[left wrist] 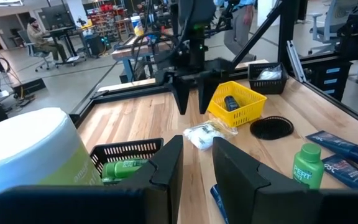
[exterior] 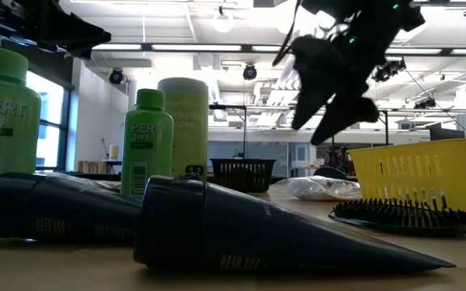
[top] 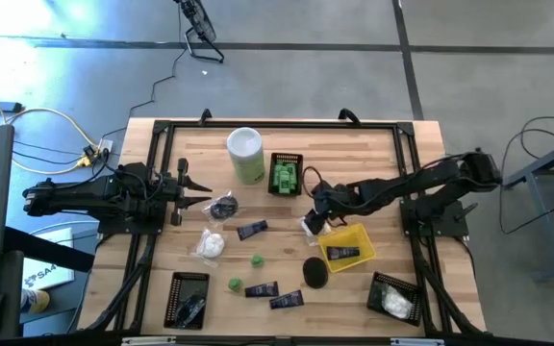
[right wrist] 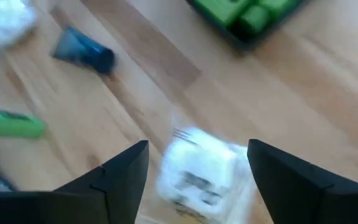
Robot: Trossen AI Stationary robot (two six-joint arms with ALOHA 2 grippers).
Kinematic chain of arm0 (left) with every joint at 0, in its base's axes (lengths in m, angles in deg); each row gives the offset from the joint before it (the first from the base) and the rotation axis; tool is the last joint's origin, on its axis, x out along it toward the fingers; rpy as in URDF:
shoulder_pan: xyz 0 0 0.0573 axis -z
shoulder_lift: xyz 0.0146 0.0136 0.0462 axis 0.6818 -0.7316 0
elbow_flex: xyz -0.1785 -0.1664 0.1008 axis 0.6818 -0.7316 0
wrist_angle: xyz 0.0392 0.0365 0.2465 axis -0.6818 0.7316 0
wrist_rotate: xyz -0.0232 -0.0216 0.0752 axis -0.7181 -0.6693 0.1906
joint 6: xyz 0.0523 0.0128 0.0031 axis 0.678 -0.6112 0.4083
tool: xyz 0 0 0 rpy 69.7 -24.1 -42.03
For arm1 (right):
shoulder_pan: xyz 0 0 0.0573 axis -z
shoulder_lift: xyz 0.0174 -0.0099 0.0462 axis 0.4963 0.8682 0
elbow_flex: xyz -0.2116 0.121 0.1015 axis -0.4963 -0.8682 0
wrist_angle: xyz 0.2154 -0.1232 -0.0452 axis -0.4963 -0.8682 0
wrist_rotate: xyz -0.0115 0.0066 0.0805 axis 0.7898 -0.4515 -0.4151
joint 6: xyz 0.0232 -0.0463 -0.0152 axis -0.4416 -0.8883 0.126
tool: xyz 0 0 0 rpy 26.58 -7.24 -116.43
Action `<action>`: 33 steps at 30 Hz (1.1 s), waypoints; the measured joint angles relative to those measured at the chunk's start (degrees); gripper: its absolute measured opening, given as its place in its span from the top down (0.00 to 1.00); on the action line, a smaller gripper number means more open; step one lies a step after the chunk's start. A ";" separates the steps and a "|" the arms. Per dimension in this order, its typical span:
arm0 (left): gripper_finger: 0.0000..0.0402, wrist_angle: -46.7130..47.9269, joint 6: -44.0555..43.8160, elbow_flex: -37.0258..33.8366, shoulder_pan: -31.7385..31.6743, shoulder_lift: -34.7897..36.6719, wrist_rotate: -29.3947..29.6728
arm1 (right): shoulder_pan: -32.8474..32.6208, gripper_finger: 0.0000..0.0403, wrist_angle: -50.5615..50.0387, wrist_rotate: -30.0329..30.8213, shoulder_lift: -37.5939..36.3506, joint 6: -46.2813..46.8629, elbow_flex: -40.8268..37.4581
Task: Pick & Place Travel size toiletries
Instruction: Put the white cotton pack into the bottom right black bin
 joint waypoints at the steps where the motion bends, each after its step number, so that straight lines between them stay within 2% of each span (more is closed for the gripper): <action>1: 0.79 -0.02 -0.01 0.00 0.00 -0.01 -0.12 | 0.29 0.35 -0.73 -0.66 0.27 0.31 -0.05; 9: 0.79 0.01 -0.02 0.00 0.00 0.01 -0.10 | 0.99 0.37 -0.42 -2.25 3.87 0.42 -0.09; 16: 0.79 0.01 -0.02 0.00 0.00 0.00 0.02 | 0.98 0.37 -4.13 -2.84 6.73 3.16 -0.17; 28: 0.79 0.42 -0.02 0.00 0.00 0.02 0.08 | 0.99 0.37 -1.64 -5.66 10.14 2.73 -0.12; 33: 0.79 0.44 -0.02 0.00 0.00 0.00 0.07 | 0.98 0.42 -1.79 -5.74 10.06 1.65 -0.13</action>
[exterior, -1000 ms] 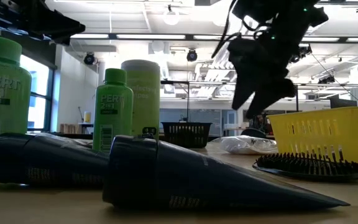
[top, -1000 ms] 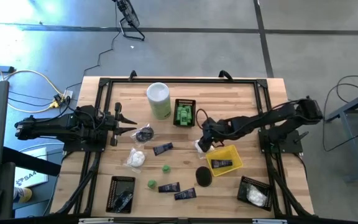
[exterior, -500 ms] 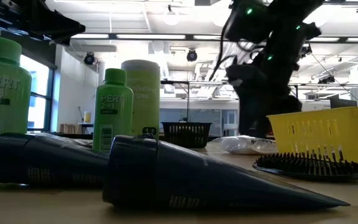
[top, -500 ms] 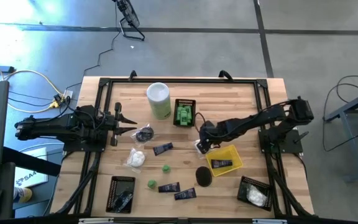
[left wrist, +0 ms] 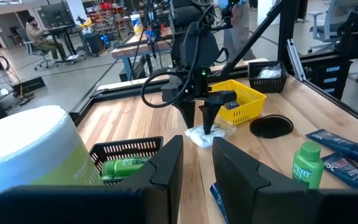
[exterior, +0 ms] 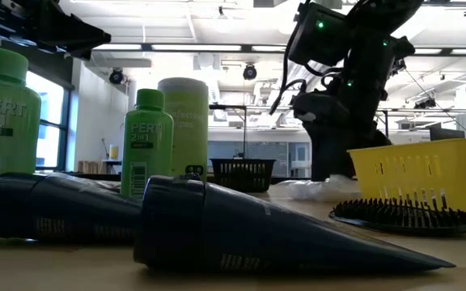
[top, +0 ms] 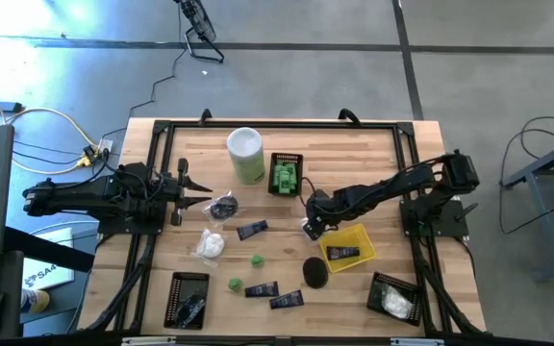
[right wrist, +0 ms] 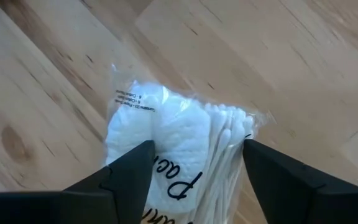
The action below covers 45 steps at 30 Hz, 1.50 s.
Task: Pick & Place Travel size toiletries
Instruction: Put the white cotton pack into the bottom right black bin
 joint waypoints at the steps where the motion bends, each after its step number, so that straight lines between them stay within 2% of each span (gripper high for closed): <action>1: 0.79 0.00 0.00 0.00 0.00 0.00 0.00 | 0.00 0.44 0.03 -0.01 0.01 -0.12 0.00; 15: 0.79 0.00 0.00 0.00 0.00 -0.01 -0.01 | -0.02 0.81 0.55 0.14 -1.53 -1.38 -0.04; 21: 0.79 -0.01 -0.01 0.00 0.01 0.00 -0.02 | -0.09 0.92 2.52 0.73 -5.36 -3.61 -0.07; 24: 0.79 0.00 -0.05 0.00 0.00 0.01 -0.04 | -0.56 0.97 2.91 3.52 -7.49 -4.97 -0.07; 29: 0.79 0.02 -0.13 0.00 0.01 0.01 -0.11 | -1.66 0.98 3.55 8.77 -12.00 -6.61 -0.04; 34: 0.79 0.02 -0.11 0.00 0.02 0.01 -0.17 | -3.16 0.98 3.27 9.26 -16.48 -7.67 -0.07; 45: 0.79 -0.01 -0.09 0.00 0.00 0.01 -0.11 | -9.22 0.99 -3.24 -2.42 -27.89 -2.09 -0.02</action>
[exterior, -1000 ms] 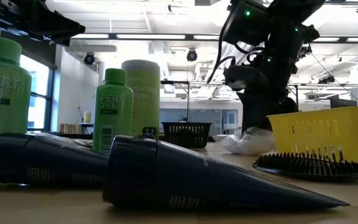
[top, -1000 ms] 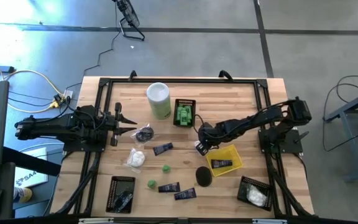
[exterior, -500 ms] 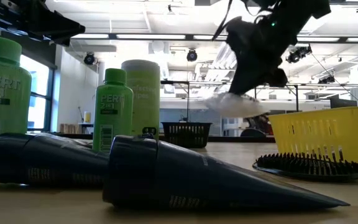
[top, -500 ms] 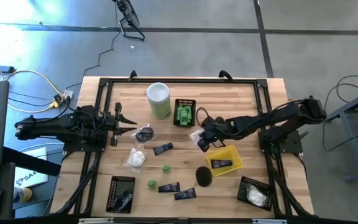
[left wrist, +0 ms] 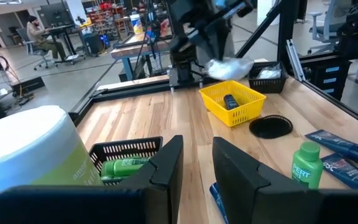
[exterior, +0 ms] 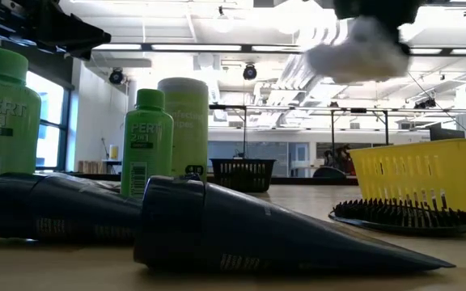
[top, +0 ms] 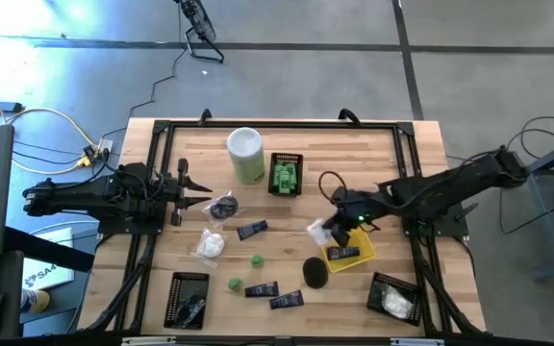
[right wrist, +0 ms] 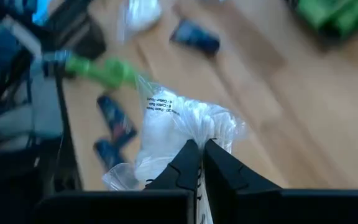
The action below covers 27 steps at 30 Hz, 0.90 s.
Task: Pick & Place Travel size toiletries
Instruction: Put the white cotton pack into the bottom right black bin
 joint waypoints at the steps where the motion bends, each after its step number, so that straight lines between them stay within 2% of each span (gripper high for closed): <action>1: 0.79 -0.01 -0.02 0.00 0.00 0.01 0.01 | -0.75 0.99 -0.75 -0.90 -0.59 1.22 -0.02; 5: 0.79 -0.02 0.00 0.00 0.00 0.01 0.12 | -4.77 0.99 -6.36 -3.13 -2.74 8.32 -0.02; 10: 0.79 0.00 0.11 0.00 0.01 0.00 0.14 | -11.54 0.99 -12.75 -2.62 -3.40 19.54 -0.07; 20: 0.79 0.03 0.35 0.00 0.00 -0.01 0.14 | -24.37 0.99 -15.14 4.15 -3.39 35.36 -0.04; 27: 0.79 0.20 0.33 0.00 0.00 -0.01 0.12 | -32.51 0.99 -20.73 5.85 -1.74 44.55 -0.02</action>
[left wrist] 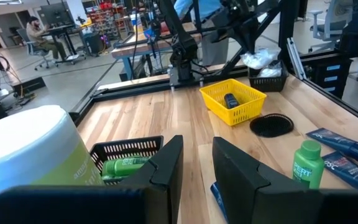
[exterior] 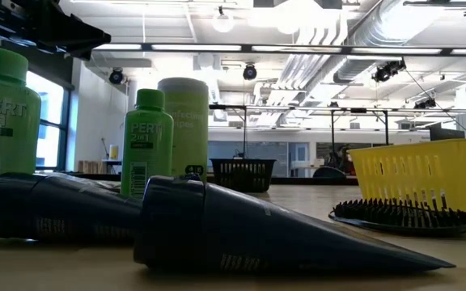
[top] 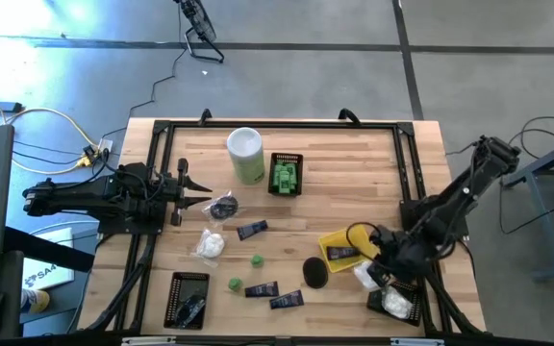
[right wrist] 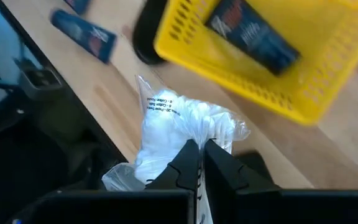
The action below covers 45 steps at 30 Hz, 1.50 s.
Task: Pick & Place Travel size toiletries
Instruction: Put the white cotton pack into the bottom right black bin, then move the yellow bin to the top right of the table
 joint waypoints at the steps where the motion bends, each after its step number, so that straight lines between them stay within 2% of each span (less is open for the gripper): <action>1: 0.79 0.16 0.00 0.00 0.00 0.00 0.00 | -1.11 0.99 -0.28 0.06 0.36 0.92 0.00; 14: 0.79 0.66 0.00 0.00 0.00 0.00 0.00 | -13.42 0.99 -0.54 0.37 4.39 14.77 0.00; 21: 0.79 0.66 -0.02 0.00 0.01 0.00 -0.02 | -16.76 0.97 -0.72 3.01 6.37 20.86 0.00; 26: 0.79 0.64 -0.01 0.00 0.00 0.00 -0.02 | -17.24 0.89 -1.49 2.50 8.21 24.70 0.00; 37: 0.79 0.60 -0.02 0.00 0.01 0.02 -0.02 | -17.22 0.65 -2.93 -5.18 11.10 26.93 0.00; 45: 0.79 0.59 -0.02 0.00 0.02 0.00 -0.02 | -17.19 0.62 -4.50 -7.52 9.79 26.84 0.02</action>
